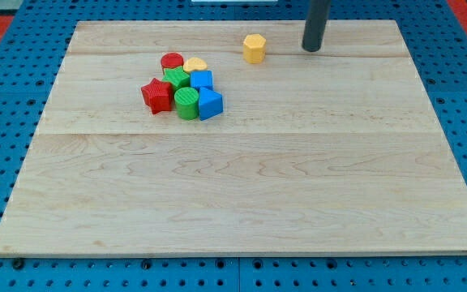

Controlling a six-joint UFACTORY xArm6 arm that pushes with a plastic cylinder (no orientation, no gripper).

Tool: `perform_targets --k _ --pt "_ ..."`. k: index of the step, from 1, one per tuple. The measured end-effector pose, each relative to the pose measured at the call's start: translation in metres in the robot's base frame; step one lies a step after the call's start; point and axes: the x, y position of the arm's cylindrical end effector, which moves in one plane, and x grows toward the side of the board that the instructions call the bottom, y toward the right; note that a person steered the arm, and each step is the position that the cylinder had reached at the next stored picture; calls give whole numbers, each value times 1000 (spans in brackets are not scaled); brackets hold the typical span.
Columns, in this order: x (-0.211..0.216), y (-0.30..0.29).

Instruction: Push yellow hexagon into group of blocks

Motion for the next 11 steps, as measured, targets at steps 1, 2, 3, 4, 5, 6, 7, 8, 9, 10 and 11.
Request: perform_targets --k 1,2,3,4,5,6,7,8,9,10,11 --pt "6 -95" --pt "7 -192" --pt "-22 -139" --pt "-58 -145" --pt "-62 -212" --pt "-6 -219" --pt "12 -224" --pt "-14 -255" --pt "1 -275" --pt "43 -274" --pt "61 -247"
